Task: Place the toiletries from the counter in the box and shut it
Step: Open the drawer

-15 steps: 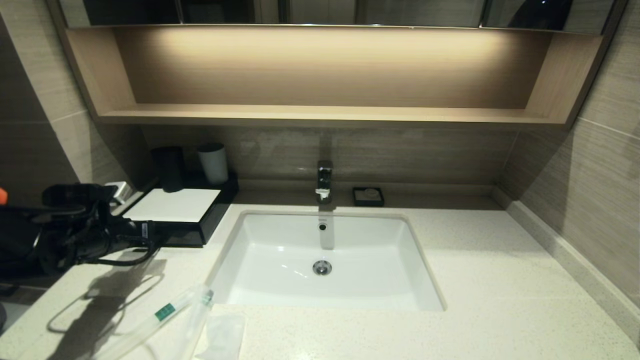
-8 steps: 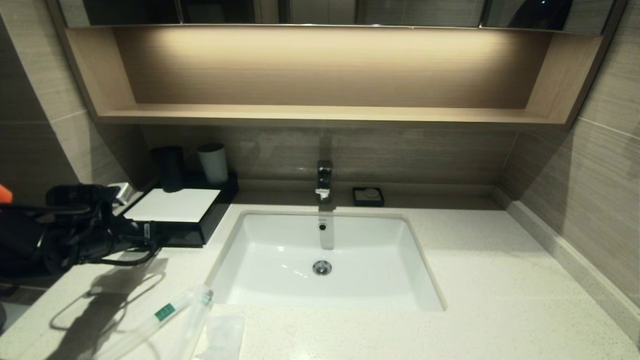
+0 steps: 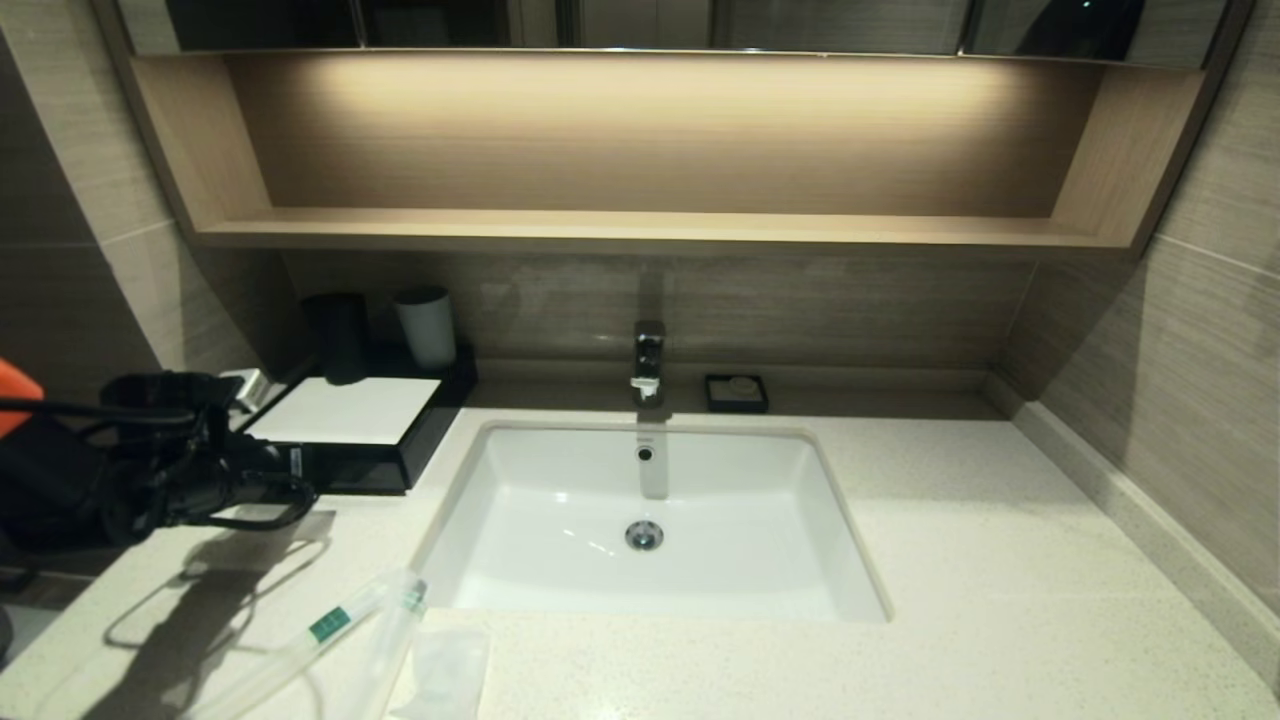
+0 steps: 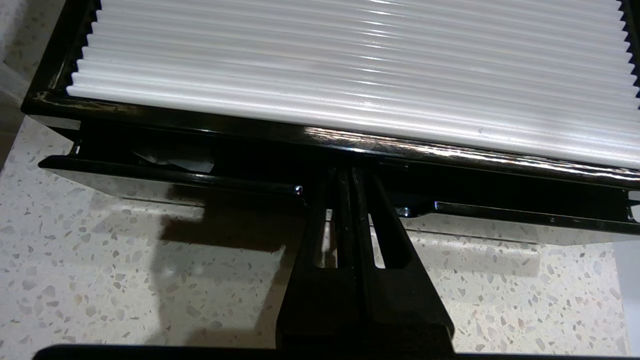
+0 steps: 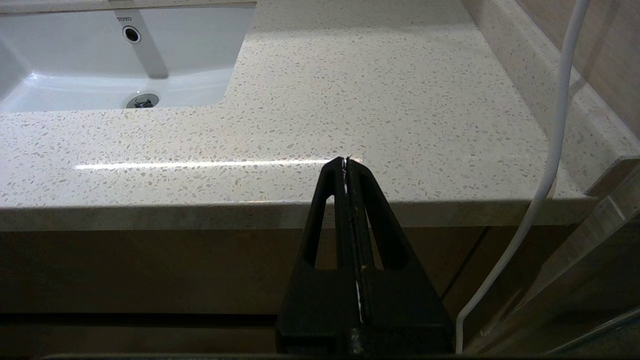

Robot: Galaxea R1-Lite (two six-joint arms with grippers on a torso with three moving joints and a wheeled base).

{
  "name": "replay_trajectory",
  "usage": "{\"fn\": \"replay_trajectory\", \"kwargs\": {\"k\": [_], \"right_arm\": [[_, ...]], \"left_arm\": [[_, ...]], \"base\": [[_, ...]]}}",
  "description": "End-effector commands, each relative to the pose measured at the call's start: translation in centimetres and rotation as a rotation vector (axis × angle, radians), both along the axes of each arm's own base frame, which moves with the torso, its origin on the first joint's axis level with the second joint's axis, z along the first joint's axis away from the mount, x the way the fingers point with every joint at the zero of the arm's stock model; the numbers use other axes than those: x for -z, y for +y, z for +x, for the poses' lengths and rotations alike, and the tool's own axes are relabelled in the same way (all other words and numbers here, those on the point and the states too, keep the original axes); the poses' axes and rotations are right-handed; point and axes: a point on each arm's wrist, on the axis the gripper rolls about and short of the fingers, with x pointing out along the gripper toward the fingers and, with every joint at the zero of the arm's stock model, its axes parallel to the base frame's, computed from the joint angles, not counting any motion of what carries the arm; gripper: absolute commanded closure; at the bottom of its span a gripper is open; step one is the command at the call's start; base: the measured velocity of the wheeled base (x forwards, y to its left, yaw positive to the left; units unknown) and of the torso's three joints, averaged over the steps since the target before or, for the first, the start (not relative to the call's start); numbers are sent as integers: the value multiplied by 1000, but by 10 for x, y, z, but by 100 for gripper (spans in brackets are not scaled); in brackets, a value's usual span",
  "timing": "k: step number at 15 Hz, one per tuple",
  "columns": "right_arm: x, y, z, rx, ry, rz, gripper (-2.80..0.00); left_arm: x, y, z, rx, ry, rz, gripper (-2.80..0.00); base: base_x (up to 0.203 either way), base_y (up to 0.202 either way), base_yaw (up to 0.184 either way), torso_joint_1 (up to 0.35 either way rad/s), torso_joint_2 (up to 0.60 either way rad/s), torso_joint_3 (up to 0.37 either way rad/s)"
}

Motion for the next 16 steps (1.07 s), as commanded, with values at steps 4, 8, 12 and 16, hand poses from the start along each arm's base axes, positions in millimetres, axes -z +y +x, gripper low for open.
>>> {"fn": "replay_trajectory", "kwargs": {"k": [4,8,12,16], "right_arm": [[0,0,0,1,3,0,0],[0,0,0,1,4,0,0],[0,0,0,-1,4,0,0],[0,0,0,-1,4,0,0]], "left_arm": [[10,3,0,-5,27,-7,0],[7,-1,-15,15,108,7,0],[0,-6,-40,40,277,1,0],[-1,-3,-60,36,330,6,0]], "base": [[0,0,0,0,0,0],[0,0,0,0,0,0],[0,0,0,0,0,0],[0,0,0,0,0,0]]}}
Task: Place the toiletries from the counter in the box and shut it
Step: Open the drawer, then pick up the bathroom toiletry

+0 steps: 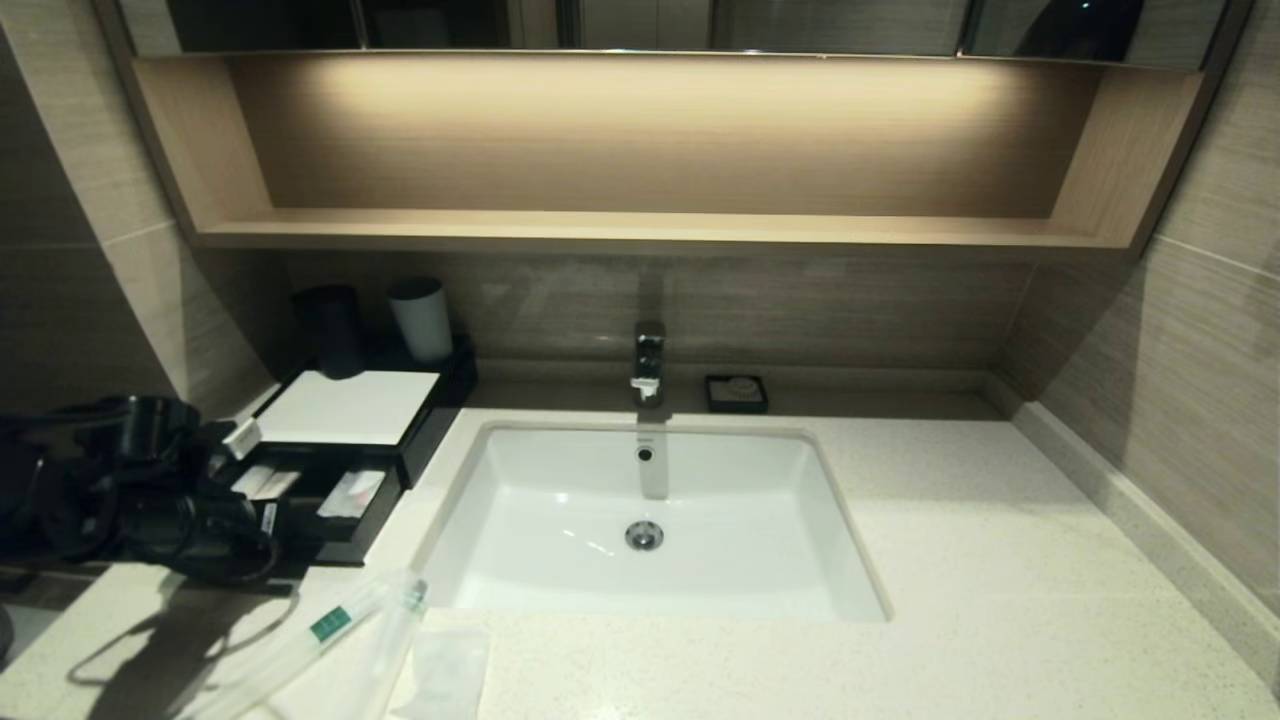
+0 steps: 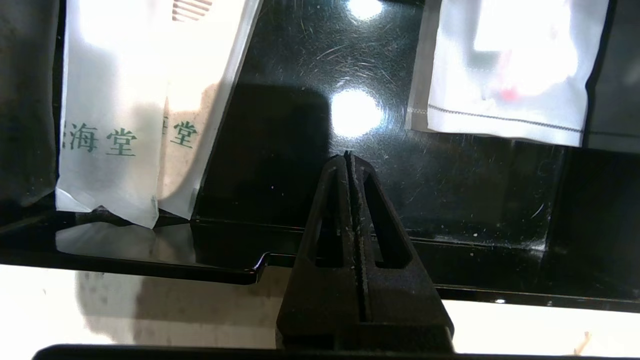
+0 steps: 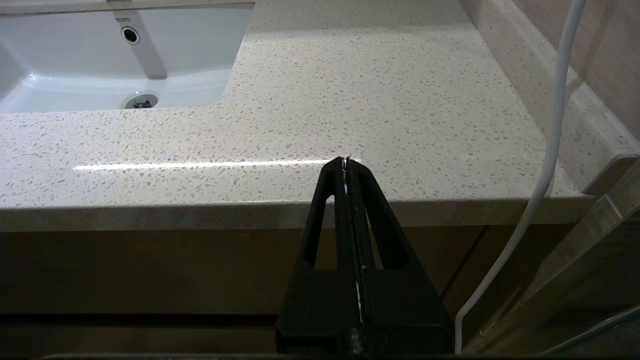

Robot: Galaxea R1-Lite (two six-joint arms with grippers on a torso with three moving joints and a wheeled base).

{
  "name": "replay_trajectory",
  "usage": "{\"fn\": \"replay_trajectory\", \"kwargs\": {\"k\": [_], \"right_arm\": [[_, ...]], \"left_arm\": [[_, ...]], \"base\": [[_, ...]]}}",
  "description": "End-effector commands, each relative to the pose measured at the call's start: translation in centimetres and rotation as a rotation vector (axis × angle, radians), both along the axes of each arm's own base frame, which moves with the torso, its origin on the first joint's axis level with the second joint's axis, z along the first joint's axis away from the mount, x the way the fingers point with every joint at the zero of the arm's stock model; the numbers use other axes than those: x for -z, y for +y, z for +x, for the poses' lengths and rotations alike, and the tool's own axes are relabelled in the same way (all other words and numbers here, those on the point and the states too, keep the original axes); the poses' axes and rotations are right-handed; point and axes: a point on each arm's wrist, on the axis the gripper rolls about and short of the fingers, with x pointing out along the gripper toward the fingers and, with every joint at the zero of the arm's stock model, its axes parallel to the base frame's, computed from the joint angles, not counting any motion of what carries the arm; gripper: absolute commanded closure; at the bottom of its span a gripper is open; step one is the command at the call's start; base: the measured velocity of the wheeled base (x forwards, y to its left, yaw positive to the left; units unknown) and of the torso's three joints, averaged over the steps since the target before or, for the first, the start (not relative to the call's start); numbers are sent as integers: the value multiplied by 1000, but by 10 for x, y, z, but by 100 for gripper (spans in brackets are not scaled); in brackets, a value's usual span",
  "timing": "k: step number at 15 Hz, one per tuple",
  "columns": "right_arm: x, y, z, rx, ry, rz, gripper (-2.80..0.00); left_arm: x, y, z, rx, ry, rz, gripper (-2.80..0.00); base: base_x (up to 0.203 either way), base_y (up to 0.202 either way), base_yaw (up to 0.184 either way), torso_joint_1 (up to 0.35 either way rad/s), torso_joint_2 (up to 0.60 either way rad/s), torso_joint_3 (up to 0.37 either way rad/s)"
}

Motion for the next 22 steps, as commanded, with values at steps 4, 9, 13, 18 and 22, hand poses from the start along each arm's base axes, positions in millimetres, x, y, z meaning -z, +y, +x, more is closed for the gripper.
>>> {"fn": "replay_trajectory", "kwargs": {"k": [4,9,13,18,22], "right_arm": [[0,0,0,1,3,1,0],[0,0,0,1,1,1,0],[0,0,0,1,3,1,0],[0,0,0,1,3,1,0],[0,0,0,1,3,1,0]], "left_arm": [[-15,2,-16,-16,-43,13,0],[-57,3,-16,-76,-311,156,0],[-69,4,-13,-76,-484,163,0],[-76,11,12,-109,-613,153,0],[-75,22,45,-110,-645,158,0]], "base": [[0,0,0,0,0,0],[0,0,0,0,0,0],[0,0,0,0,0,0],[0,0,0,0,0,0],[0,0,0,0,0,0]]}}
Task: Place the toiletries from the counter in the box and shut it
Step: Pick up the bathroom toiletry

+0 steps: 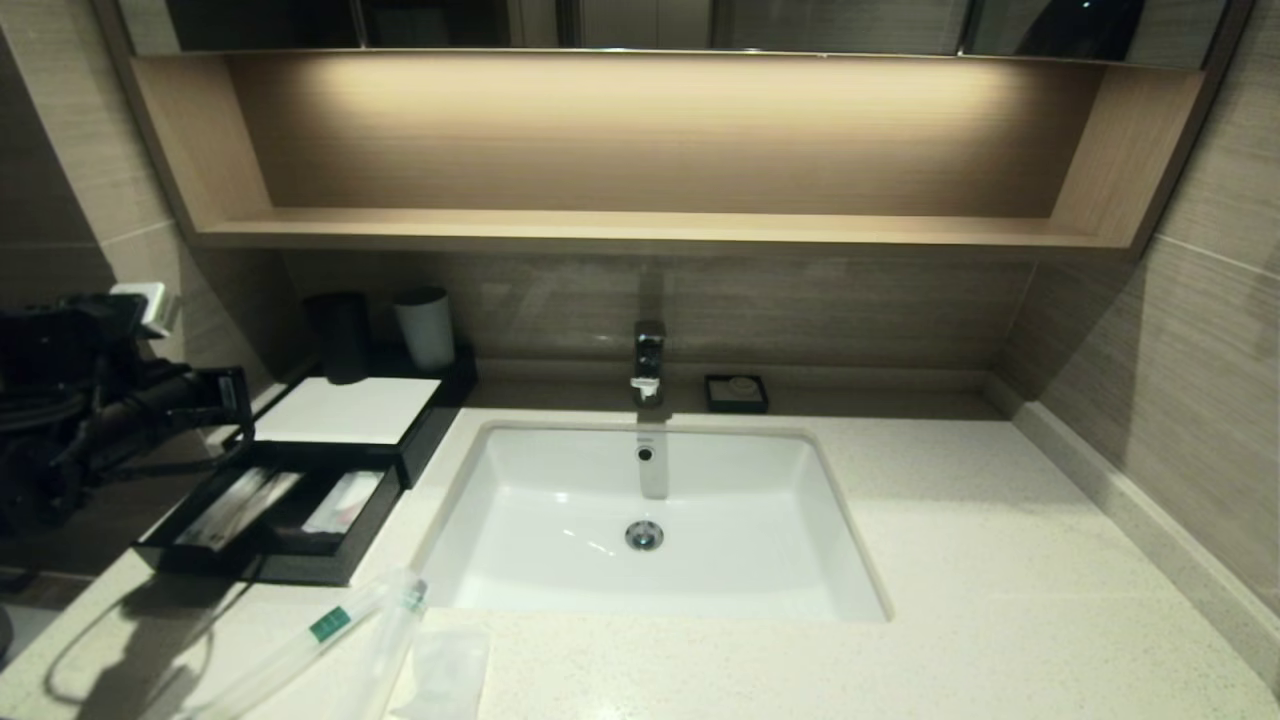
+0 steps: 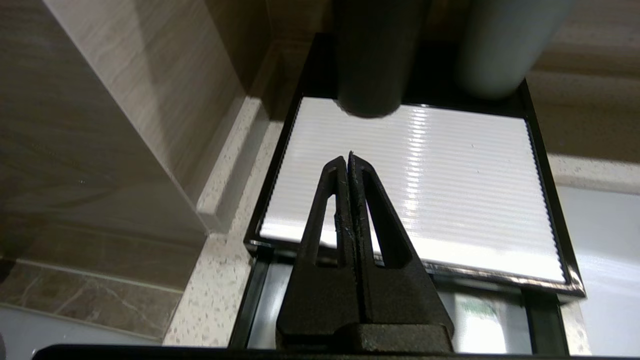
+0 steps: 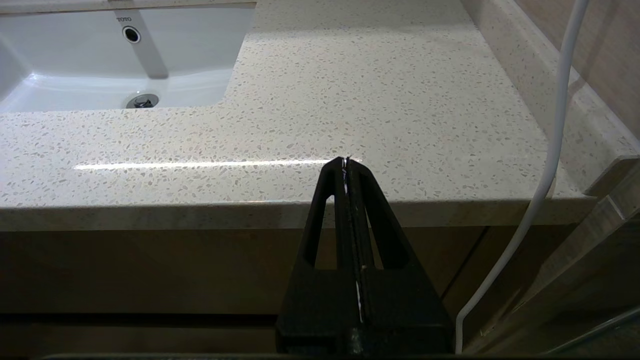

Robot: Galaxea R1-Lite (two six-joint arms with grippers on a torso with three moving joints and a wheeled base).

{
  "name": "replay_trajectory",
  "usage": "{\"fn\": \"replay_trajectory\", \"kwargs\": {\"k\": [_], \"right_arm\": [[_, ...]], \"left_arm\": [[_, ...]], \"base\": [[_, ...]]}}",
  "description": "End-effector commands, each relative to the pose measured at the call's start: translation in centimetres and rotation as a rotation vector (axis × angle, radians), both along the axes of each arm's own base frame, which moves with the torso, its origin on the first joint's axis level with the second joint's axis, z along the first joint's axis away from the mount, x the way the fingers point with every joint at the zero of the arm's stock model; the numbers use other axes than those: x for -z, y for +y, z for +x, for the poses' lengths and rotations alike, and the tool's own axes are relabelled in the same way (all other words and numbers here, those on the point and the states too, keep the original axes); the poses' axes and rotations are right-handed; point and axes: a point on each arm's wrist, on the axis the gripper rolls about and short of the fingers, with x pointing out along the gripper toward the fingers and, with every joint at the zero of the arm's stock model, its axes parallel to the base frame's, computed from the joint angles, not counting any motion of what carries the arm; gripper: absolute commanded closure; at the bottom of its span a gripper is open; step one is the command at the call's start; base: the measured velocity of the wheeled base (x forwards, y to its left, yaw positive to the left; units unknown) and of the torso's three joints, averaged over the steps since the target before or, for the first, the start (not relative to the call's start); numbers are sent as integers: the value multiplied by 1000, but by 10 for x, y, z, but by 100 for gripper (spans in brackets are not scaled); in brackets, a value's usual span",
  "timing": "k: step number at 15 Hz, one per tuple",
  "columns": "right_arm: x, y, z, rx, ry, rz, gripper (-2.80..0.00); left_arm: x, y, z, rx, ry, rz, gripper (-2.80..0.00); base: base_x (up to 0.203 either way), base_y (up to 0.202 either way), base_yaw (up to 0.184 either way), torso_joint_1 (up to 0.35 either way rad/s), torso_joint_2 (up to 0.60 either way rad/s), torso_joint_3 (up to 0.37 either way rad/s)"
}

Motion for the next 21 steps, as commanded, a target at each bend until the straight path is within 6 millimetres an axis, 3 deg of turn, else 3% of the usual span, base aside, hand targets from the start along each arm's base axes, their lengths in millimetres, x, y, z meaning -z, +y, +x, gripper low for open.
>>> {"fn": "replay_trajectory", "kwargs": {"k": [1,5,8,13,21], "right_arm": [[0,0,0,0,2,0,0],[0,0,0,0,2,0,0],[0,0,0,0,2,0,0],[0,0,0,0,3,0,0],[0,0,0,-1,2,0,0]], "left_arm": [[12,9,24,-2,5,-4,0],[29,15,50,18,23,-20,0],[30,19,67,10,27,-70,0],[45,8,83,58,62,-97,0],[43,7,105,77,23,-88,0]], "base": [[0,0,0,0,0,0],[0,0,0,0,0,0],[0,0,0,0,0,0],[0,0,0,0,0,0],[0,0,0,0,0,0]]}}
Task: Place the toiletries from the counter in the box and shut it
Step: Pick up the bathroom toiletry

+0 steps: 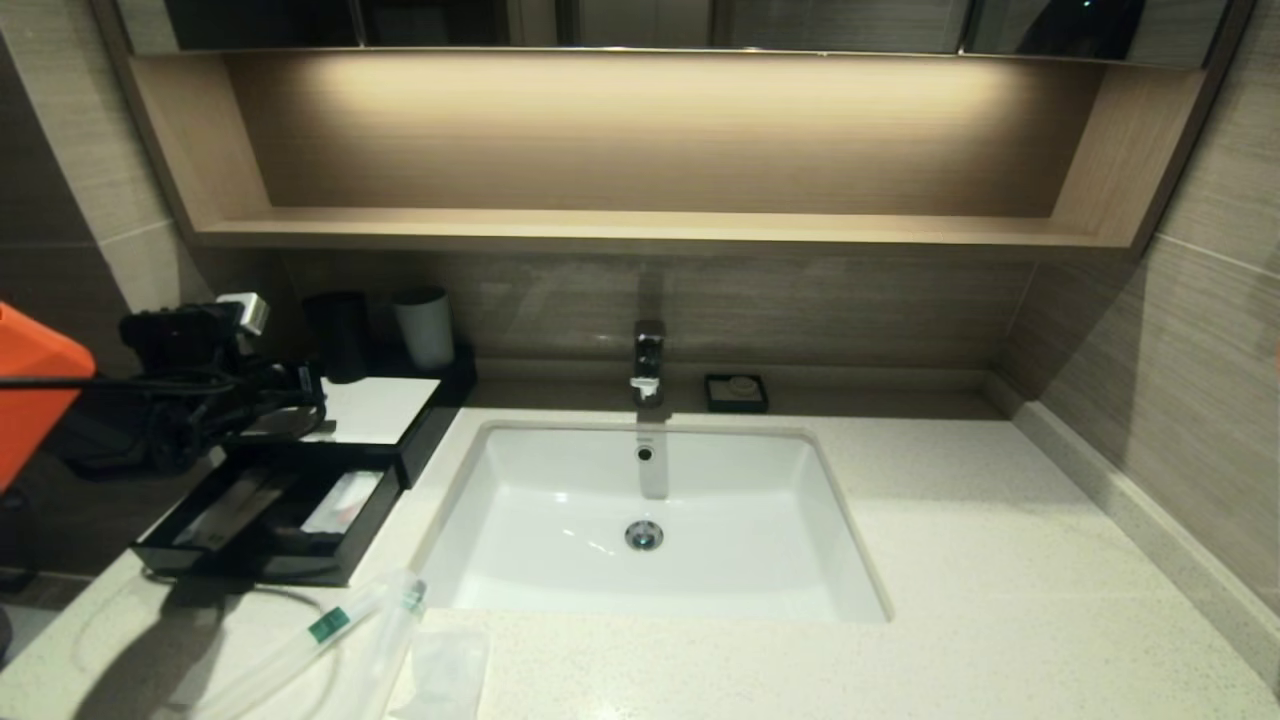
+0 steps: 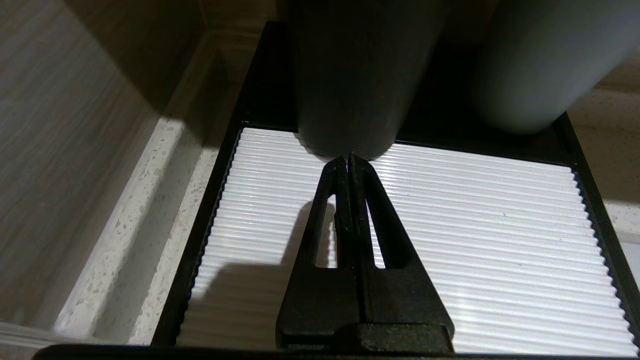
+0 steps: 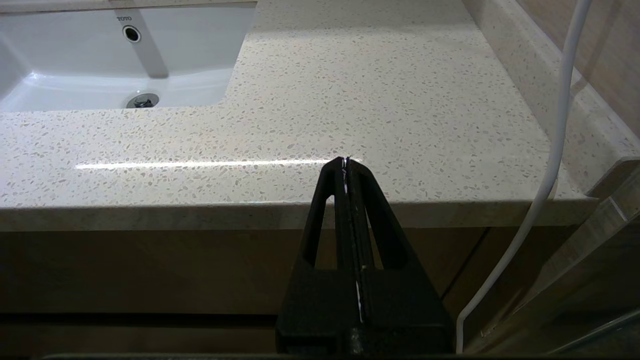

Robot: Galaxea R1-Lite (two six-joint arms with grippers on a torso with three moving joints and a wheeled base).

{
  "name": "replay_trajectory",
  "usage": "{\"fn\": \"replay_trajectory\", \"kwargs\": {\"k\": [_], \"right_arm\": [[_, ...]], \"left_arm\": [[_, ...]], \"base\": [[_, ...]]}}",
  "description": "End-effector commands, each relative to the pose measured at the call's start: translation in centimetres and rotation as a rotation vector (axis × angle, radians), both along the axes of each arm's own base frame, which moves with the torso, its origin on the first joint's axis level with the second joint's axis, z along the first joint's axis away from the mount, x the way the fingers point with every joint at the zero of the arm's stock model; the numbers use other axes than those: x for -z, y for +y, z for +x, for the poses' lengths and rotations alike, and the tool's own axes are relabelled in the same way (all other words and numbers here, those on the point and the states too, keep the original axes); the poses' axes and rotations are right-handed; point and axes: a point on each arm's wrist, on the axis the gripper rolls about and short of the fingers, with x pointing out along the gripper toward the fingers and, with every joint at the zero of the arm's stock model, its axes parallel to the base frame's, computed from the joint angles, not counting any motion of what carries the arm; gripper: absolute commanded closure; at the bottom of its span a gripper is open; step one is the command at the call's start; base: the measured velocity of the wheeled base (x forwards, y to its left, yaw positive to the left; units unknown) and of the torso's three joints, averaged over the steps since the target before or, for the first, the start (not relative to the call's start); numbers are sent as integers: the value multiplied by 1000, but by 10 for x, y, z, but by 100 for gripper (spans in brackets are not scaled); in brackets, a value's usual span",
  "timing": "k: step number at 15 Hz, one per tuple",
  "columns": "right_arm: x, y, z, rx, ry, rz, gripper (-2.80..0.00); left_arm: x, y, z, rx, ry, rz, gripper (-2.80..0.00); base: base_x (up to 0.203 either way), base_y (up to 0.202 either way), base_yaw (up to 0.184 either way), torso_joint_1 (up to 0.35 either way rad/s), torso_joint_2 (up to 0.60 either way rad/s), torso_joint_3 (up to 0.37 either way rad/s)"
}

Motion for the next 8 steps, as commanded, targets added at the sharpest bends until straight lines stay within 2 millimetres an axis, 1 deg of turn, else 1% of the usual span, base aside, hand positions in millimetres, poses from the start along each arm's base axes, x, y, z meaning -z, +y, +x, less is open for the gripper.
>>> {"fn": "replay_trajectory", "kwargs": {"k": [1,8], "right_arm": [[0,0,0,1,1,0,0],[0,0,0,0,3,0,0]], "left_arm": [[0,0,9,8,-18,1,0],[2,3,25,33,-34,-5,0]], "base": [[0,0,0,0,0,0],[0,0,0,0,0,0]]}}
